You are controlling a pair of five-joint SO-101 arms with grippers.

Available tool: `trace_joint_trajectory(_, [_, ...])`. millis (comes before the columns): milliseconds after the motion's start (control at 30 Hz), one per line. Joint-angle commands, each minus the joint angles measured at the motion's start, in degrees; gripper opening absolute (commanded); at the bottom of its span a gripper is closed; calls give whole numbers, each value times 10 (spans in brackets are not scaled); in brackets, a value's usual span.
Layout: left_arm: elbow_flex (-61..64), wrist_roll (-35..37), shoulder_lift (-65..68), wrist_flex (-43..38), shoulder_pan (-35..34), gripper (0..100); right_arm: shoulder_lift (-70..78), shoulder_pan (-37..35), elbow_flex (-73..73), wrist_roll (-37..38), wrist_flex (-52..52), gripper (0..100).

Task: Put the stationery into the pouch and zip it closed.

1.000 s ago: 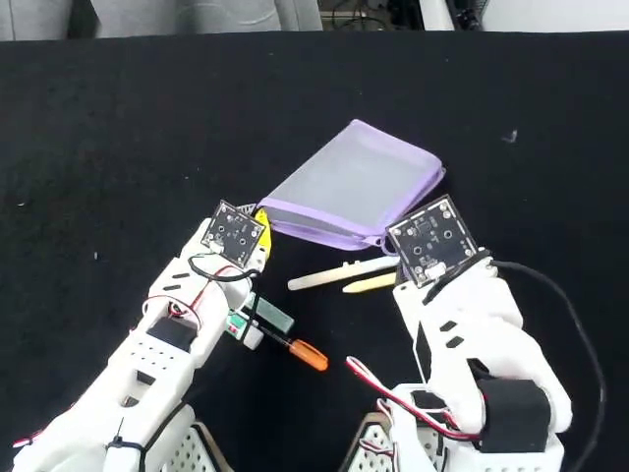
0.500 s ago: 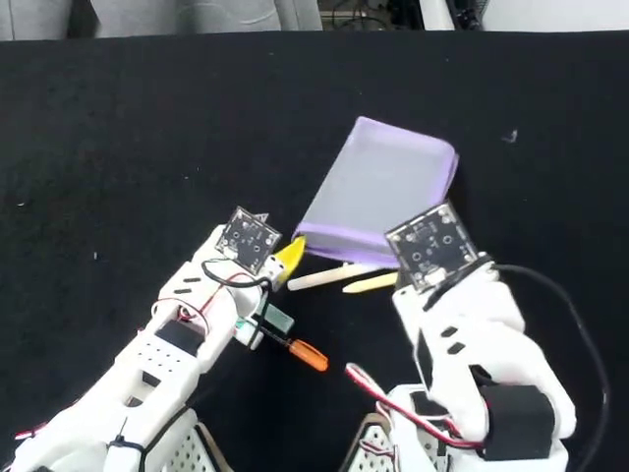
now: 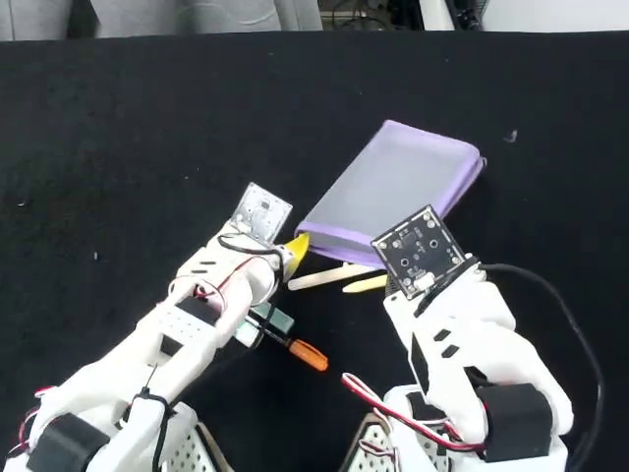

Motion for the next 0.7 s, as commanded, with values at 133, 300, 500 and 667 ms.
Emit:
trace_joint_trajectory(133, [-38, 79, -50, 22, 9, 194, -5, -8, -28, 3, -2, 11])
trace_joint_trajectory(300, [-36, 90, -99, 84, 52, 254, -5, -8, -15, 4, -16, 11])
trace_joint_trajectory(500, [-44, 116, -119, 91, 63, 275, -5, -8, -16, 4, -13, 11])
trace_joint_trajectory(667, [-50, 116, -118, 90, 65, 273, -7, -8, -18, 3, -12, 11])
